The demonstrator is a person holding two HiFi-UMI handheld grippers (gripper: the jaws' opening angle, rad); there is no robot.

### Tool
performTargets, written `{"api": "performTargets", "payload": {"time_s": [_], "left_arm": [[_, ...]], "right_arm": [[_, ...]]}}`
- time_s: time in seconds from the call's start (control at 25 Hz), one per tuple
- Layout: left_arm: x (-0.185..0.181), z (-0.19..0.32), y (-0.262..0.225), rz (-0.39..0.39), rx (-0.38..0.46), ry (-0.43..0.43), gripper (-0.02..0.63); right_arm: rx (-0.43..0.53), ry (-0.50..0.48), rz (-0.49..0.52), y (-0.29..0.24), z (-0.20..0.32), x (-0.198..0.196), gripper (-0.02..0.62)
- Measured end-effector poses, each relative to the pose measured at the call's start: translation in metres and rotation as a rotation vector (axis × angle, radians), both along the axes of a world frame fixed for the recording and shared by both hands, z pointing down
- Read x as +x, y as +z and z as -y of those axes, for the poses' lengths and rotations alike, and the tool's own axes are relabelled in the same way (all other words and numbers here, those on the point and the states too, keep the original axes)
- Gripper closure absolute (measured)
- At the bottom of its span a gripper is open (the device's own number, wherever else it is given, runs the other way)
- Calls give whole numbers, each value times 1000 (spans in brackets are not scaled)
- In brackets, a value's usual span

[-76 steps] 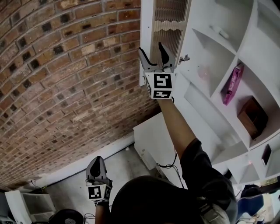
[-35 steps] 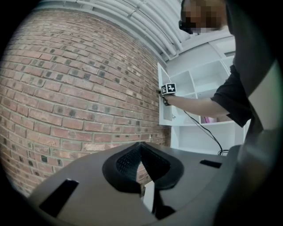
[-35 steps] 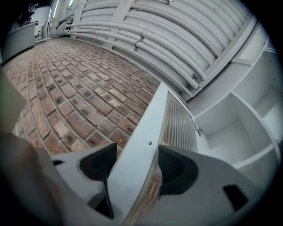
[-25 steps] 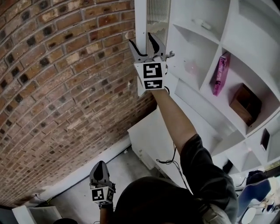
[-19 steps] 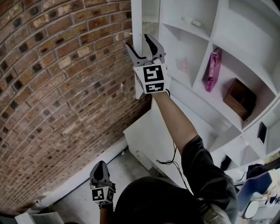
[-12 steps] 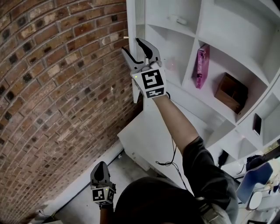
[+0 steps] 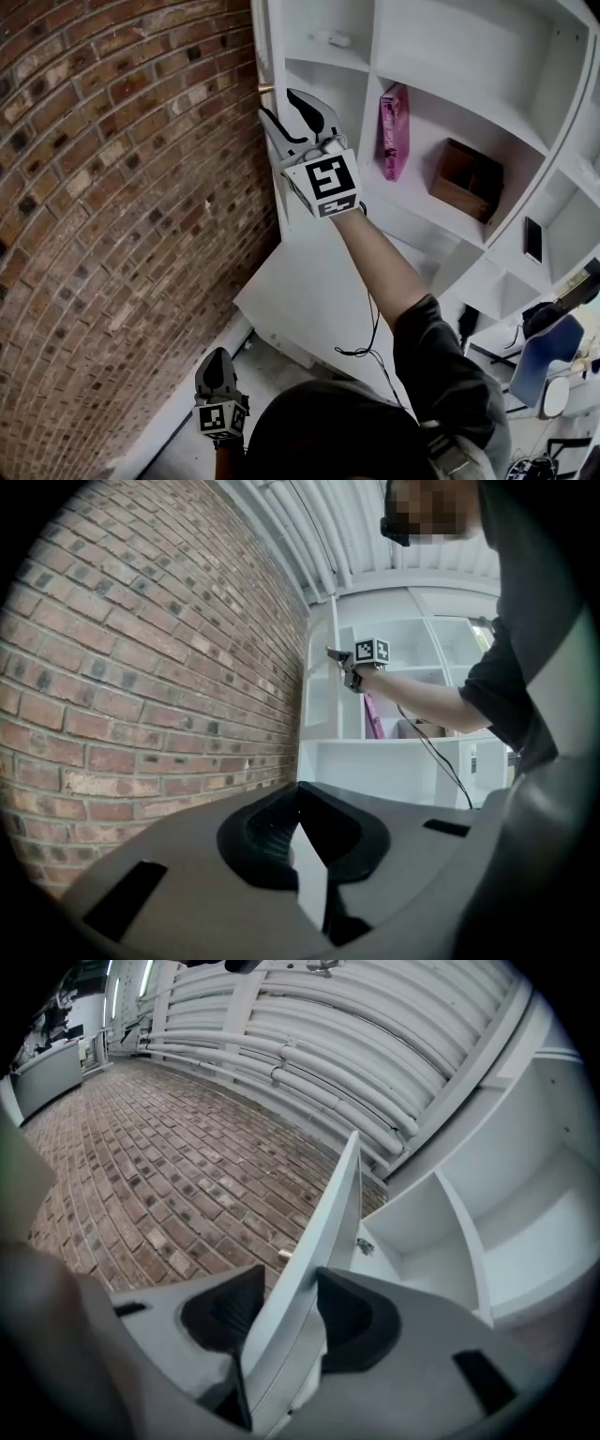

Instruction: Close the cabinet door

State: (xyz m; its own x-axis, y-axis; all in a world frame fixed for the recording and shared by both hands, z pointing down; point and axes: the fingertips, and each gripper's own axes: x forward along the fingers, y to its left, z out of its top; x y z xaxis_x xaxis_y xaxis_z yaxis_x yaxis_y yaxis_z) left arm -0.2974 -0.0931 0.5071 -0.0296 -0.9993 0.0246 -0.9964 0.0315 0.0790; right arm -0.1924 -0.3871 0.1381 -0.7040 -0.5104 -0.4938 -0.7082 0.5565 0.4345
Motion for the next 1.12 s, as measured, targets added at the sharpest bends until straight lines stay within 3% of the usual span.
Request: {"api": "performTargets", "payload": {"time_s": [0.2, 0.92, 1.12], "left_arm": [[10, 15, 2, 11, -6, 40, 604], [38, 51, 10, 20, -26, 115, 604], [45, 55, 5, -12, -36, 118, 604]], "right_arm": [[6, 42, 12, -1, 18, 32, 428], [34, 162, -44, 1, 54, 82, 430], [55, 213, -44, 1, 63, 94, 426]]}}
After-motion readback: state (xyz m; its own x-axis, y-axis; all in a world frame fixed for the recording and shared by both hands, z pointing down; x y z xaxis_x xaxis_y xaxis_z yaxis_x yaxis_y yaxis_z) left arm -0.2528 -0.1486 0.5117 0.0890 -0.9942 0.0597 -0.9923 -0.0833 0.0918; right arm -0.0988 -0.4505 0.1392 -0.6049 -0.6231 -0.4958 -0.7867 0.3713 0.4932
